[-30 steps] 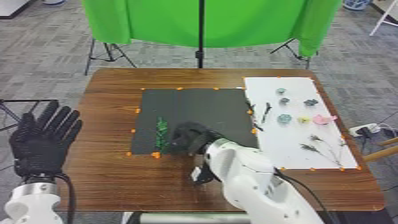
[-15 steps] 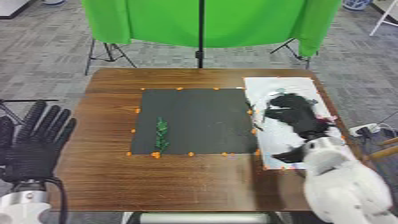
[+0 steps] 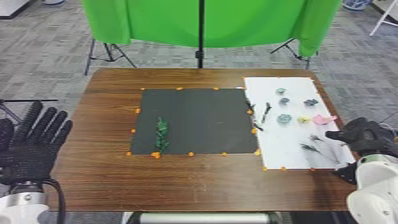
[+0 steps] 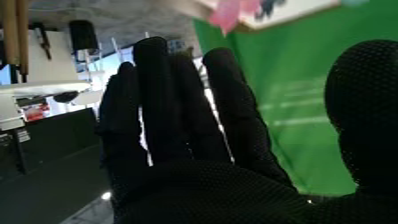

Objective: Arrange flowers

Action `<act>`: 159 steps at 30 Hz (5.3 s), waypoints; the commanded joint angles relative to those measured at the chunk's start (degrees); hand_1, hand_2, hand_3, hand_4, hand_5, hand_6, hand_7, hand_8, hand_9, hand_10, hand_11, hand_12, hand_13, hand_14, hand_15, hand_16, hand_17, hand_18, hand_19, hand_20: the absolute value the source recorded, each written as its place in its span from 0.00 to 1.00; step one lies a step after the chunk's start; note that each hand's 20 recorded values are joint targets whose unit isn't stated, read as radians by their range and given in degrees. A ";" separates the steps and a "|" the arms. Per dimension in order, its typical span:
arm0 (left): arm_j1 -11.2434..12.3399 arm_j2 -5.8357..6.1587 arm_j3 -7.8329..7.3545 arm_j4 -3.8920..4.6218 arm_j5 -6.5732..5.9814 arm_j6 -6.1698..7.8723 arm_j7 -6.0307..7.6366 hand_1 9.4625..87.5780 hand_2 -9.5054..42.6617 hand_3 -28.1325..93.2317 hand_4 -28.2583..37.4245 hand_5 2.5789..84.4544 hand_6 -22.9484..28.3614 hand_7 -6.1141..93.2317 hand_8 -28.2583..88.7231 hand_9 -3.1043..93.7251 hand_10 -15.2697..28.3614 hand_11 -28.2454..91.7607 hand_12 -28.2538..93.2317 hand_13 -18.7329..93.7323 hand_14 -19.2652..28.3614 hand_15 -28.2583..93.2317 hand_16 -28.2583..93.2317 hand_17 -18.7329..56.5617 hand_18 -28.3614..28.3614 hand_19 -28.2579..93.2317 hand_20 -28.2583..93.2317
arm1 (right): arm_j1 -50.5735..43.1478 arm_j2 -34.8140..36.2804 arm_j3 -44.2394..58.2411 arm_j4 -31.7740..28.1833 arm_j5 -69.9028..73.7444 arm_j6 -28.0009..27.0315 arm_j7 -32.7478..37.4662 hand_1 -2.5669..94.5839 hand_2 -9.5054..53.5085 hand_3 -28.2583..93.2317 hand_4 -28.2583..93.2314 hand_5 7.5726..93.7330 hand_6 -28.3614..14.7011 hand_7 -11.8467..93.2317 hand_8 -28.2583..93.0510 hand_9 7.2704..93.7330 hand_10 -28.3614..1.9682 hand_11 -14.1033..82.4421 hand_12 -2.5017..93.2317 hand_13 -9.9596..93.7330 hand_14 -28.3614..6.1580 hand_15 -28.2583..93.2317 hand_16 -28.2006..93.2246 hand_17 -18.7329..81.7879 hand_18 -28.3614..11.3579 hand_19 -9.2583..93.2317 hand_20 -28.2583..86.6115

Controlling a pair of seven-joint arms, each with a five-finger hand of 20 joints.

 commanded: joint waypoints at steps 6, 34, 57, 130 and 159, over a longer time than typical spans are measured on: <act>-1.16 0.03 0.95 0.49 0.89 2.14 -1.12 0.15 0.39 0.84 0.00 0.47 0.60 0.14 0.18 0.42 0.66 0.35 0.32 0.45 0.68 0.35 0.23 0.19 0.75 0.49 0.35 | 1.36 -0.39 -4.90 6.44 -5.86 -3.31 2.33 0.37 0.00 0.87 0.00 0.65 0.53 0.26 0.14 0.57 0.33 0.36 0.22 0.51 0.32 0.73 0.41 0.40 0.12 0.86 0.65; -0.39 0.18 1.21 -0.12 0.62 2.63 -1.48 0.16 0.39 0.84 0.00 0.47 0.60 0.14 0.18 0.42 0.66 0.35 0.32 0.45 0.68 0.36 0.23 0.19 0.75 0.50 0.35 | 12.16 -1.55 -16.72 -4.05 0.53 11.21 8.07 0.51 0.00 0.90 0.10 0.76 0.61 0.54 0.35 0.80 0.47 0.50 0.57 0.68 0.31 0.86 0.51 0.52 0.08 0.96 0.65; -6.20 2.38 5.64 1.88 1.27 2.90 -4.53 0.16 0.39 0.84 0.00 0.47 0.60 0.14 0.18 0.42 0.66 0.35 0.32 0.45 0.68 0.36 0.23 0.19 0.75 0.50 0.35 | 35.16 -20.45 -46.63 18.30 4.46 0.10 12.86 0.51 0.00 0.89 0.11 0.76 0.59 0.53 0.37 0.79 0.43 0.52 0.56 0.68 0.27 0.86 0.50 0.53 0.03 0.99 0.63; -5.81 0.76 6.25 2.08 1.08 3.01 -3.99 0.17 0.38 0.85 0.00 0.49 0.60 0.15 0.17 0.43 0.67 0.35 0.33 0.46 0.70 0.36 0.23 0.18 0.76 0.51 0.34 | 34.45 -13.28 -35.88 13.82 -5.17 1.59 10.19 0.40 0.03 0.87 0.09 0.74 0.42 0.19 0.16 0.78 0.20 0.45 0.27 0.67 0.21 0.84 0.48 0.53 0.00 0.99 0.62; -5.77 0.18 7.02 2.34 1.22 3.41 -4.61 0.18 0.38 0.86 0.00 0.48 0.60 0.15 0.17 0.43 0.67 0.35 0.32 0.45 0.69 0.37 0.23 0.18 0.76 0.51 0.35 | 40.28 -10.44 -41.63 35.49 -13.84 -7.11 9.03 0.52 0.00 0.83 0.03 0.81 0.50 0.30 0.33 0.83 0.34 0.49 0.34 0.73 0.32 0.84 0.49 0.58 0.02 1.00 0.68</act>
